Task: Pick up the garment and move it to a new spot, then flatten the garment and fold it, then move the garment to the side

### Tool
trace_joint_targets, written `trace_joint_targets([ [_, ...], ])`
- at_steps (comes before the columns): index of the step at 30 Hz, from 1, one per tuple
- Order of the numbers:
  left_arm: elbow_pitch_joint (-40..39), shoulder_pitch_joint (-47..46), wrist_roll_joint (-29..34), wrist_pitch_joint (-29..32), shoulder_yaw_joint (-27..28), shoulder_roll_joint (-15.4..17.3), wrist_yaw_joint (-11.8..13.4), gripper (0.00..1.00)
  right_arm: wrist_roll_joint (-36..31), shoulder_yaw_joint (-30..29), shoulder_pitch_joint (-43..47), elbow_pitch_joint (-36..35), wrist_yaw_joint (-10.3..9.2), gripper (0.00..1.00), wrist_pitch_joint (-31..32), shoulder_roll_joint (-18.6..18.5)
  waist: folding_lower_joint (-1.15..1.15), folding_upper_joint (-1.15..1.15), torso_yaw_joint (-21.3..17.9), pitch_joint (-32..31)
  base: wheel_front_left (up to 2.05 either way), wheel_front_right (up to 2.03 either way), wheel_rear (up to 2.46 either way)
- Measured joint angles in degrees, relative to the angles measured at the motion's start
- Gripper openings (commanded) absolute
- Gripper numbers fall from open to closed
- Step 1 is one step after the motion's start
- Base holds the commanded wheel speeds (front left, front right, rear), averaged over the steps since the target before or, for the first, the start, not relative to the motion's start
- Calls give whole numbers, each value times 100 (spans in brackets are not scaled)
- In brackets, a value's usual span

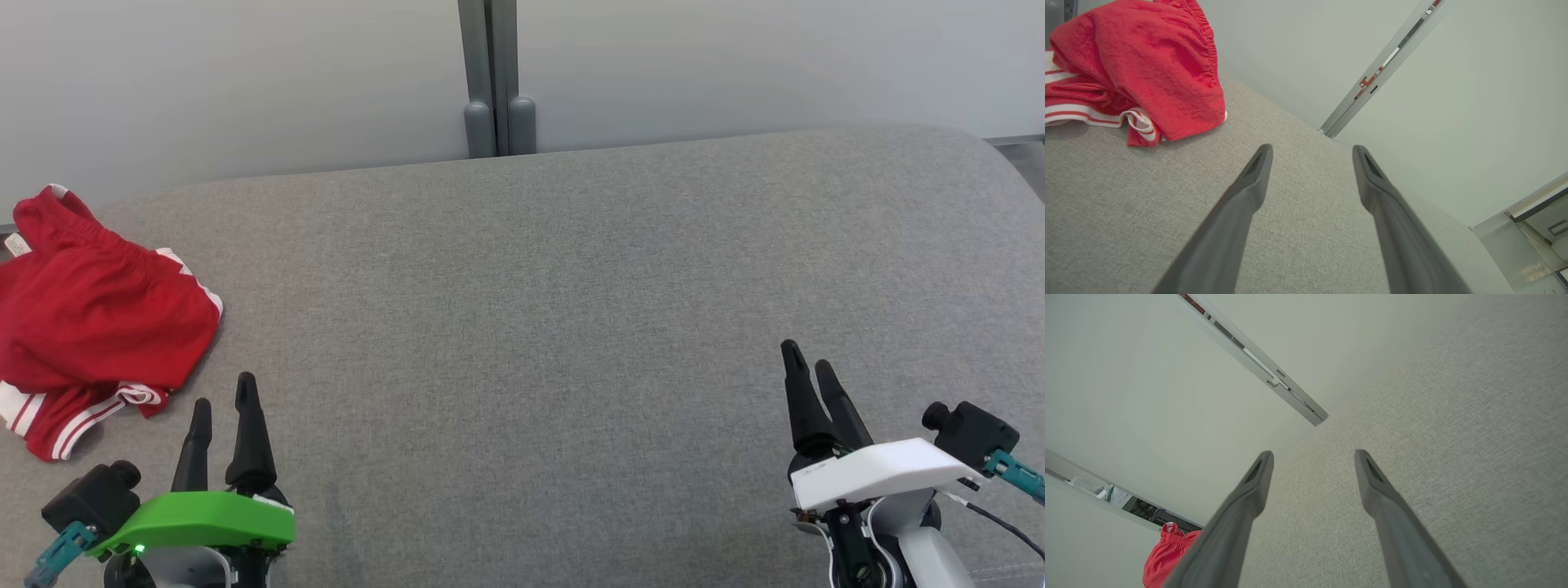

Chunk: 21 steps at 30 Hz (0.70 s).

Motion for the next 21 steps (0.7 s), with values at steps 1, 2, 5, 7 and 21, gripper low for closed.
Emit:
trace_joint_targets([
  [1,0,0,65,-8,-7,0,12,100,-49,10,-1,-1,0,100,-15,-1,0,0,0,0,0,0,0],
  [2,2,1,168,-32,-18,1,32,100,-105,24,-1,-2,0,100,-32,-2,0,0,-1,-1,0,0,0],
  [5,22,3,336,-82,-43,1,44,100,-312,59,-1,-3,1,100,-86,-4,0,0,-2,-2,0,0,0],
  [7,24,4,476,-100,-57,2,47,100,-456,82,-1,-3,1,100,-109,-5,0,0,0,-1,0,0,0],
  [21,46,5,1386,-312,-187,25,168,100,-1511,256,0,-59,1,100,-316,-11,0,0,35,-12,0,0,0],
])
